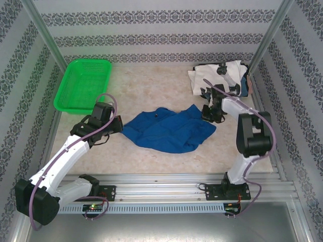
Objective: Fold and stack the t-shirts
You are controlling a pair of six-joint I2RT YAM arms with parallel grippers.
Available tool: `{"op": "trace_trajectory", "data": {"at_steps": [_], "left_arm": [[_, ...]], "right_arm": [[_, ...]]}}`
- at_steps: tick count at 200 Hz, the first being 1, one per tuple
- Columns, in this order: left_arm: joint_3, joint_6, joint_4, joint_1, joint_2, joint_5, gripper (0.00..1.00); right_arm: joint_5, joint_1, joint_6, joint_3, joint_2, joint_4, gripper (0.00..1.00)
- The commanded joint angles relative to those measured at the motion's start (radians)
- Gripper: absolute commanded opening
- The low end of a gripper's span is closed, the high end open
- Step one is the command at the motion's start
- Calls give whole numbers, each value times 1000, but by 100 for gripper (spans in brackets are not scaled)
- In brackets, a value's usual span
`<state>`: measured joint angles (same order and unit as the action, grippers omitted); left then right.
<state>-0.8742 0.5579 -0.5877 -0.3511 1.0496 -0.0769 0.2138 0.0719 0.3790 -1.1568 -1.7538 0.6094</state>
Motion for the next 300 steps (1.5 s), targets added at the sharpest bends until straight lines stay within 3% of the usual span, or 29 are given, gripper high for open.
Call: {"op": "trace_trajectory", "data": {"at_steps": [1, 42, 50, 66, 74, 89, 112, 132, 165, 210, 249, 300], "left_arm": [[29, 16, -6, 5, -31, 17, 0], [81, 49, 16, 6, -44, 21, 0], [89, 55, 24, 7, -43, 16, 0], [105, 66, 40, 7, -37, -3, 0], [110, 69, 44, 7, -32, -7, 0], [118, 68, 49, 7, -27, -10, 0], [123, 64, 53, 7, -18, -17, 0], [129, 62, 60, 7, -16, -25, 0], [142, 60, 73, 7, -27, -36, 0], [148, 62, 66, 5, -44, -38, 0], [150, 66, 54, 4, -68, -47, 0], [149, 66, 23, 3, -97, -43, 0]], "right_arm": [[-28, 34, 6, 90, 235, -61, 10], [-42, 55, 126, 366, 463, -15, 17], [-39, 56, 163, 420, 488, -12, 23], [-8, 63, 220, 518, 535, -27, 26], [-16, 68, 246, 549, 559, -14, 34], [-39, 68, 275, 581, 605, 33, 48], [-104, 51, 278, 560, 712, 107, 52], [-75, 4, 251, 510, 758, 79, 58], [103, -51, 68, 296, 497, 18, 58], [166, -55, -71, -43, 100, -8, 56], [141, -15, -118, -249, -138, 17, 54], [73, 34, -153, -377, -303, 30, 53]]}}
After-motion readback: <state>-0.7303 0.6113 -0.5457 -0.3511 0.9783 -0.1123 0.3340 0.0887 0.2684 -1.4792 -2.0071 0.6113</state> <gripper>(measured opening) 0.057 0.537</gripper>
